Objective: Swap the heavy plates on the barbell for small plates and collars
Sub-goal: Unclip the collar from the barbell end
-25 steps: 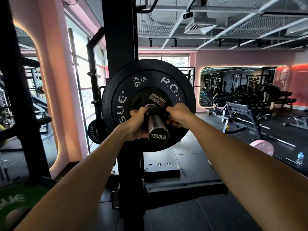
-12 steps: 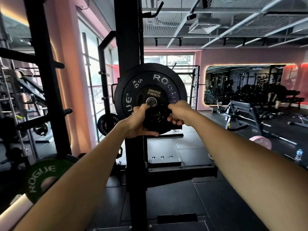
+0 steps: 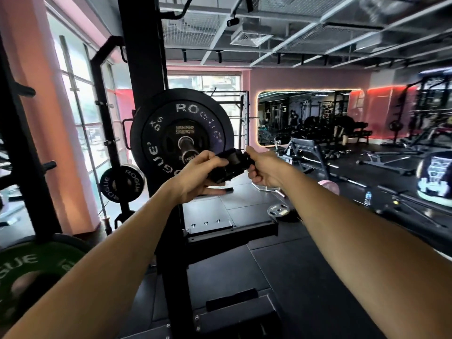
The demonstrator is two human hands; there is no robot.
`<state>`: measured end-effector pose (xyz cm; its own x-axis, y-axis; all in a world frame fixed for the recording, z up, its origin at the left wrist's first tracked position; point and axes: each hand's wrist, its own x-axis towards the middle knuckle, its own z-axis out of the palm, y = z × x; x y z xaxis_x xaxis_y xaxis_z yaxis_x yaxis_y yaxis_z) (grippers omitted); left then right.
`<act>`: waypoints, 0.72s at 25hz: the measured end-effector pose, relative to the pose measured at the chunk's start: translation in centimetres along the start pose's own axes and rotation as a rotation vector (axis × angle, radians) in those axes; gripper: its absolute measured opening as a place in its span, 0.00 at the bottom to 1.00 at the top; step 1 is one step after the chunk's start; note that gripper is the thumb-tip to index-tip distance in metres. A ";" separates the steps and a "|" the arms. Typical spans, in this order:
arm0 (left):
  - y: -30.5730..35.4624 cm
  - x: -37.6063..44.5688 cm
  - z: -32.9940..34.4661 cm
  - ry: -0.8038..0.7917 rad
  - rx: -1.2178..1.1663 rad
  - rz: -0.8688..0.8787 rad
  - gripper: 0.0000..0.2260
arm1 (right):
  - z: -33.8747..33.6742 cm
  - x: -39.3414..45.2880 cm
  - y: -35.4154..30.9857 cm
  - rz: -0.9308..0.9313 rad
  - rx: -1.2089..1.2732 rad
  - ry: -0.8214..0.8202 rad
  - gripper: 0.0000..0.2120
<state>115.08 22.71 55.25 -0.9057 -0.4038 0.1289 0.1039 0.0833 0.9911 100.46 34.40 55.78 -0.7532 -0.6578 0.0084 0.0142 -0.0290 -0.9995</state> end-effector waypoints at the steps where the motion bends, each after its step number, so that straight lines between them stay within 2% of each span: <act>1: -0.4 0.3 0.8 -0.013 0.009 0.045 0.10 | -1.0 -0.2 0.4 0.017 -0.001 0.020 0.13; 7: -2.6 5.6 5.3 -0.043 0.167 0.219 0.15 | -7.0 1.7 1.5 0.065 -0.091 0.135 0.23; 12: -4.5 12.9 10.3 -0.083 0.241 0.279 0.19 | -13.8 6.1 1.6 0.035 -0.105 0.192 0.20; 15: -5.3 16.7 12.7 -0.077 0.254 0.314 0.30 | -16.9 8.8 1.8 0.021 -0.134 0.201 0.16; 18: -6.9 21.1 13.2 -0.076 0.260 0.250 0.40 | -18.7 12.2 2.6 0.037 -0.126 0.168 0.15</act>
<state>89.86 25.65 50.65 -0.8946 -0.2739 0.3532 0.2265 0.4034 0.8866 78.97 40.35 52.71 -0.8531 -0.5212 -0.0235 -0.0303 0.0946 -0.9951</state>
